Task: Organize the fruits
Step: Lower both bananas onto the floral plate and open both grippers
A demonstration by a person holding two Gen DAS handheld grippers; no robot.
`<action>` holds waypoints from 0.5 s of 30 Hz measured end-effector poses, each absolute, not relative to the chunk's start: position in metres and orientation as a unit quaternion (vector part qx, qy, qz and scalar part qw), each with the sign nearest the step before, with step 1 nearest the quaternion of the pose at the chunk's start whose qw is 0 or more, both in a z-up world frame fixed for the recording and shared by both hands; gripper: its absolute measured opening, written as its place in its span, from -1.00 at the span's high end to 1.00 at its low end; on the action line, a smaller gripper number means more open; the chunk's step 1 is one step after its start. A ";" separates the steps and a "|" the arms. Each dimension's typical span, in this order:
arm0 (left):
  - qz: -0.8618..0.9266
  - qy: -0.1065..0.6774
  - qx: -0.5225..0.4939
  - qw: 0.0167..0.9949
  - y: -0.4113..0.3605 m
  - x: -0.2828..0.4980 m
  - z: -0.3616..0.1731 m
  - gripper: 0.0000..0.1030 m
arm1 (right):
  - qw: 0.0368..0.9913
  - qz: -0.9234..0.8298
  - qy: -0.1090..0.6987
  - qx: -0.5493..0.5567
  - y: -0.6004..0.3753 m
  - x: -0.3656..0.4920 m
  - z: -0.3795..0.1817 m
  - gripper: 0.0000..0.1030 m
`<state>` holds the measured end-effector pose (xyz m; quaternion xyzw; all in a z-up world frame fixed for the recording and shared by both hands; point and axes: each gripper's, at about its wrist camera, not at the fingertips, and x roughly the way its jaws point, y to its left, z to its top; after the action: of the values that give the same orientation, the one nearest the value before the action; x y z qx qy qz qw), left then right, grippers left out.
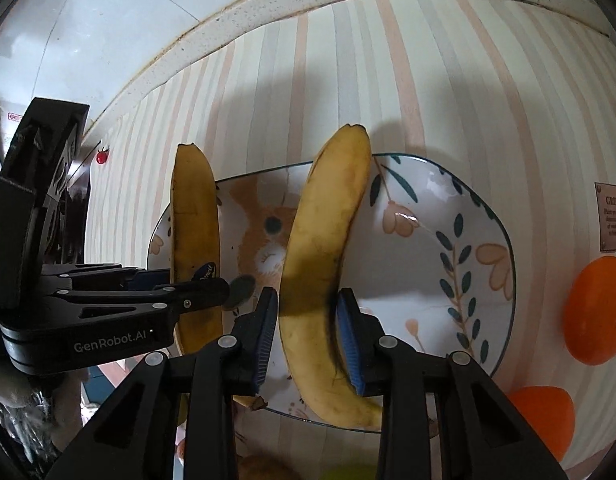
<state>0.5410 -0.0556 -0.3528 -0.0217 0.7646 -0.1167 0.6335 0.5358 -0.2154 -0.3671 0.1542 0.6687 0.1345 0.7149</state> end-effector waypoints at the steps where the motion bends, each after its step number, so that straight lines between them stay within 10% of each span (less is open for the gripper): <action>1: -0.112 0.763 -0.023 0.636 -0.056 0.541 -0.350 0.36 | 0.714 0.133 0.669 0.155 -0.217 0.537 -0.364 0.33; 11: -0.082 0.714 0.007 0.695 -0.064 0.520 -0.309 0.13 | 0.726 0.094 0.670 0.121 -0.234 0.514 -0.334 -0.33; 15: -0.065 0.698 0.003 0.713 -0.062 0.498 -0.298 -0.53 | 0.738 0.076 0.662 0.109 -0.235 0.500 -0.320 -0.75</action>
<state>0.4980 -0.0624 -0.2980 0.0034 0.6984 -0.0648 0.7128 0.5004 -0.2350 -0.3204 0.1086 0.6620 0.0760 0.7377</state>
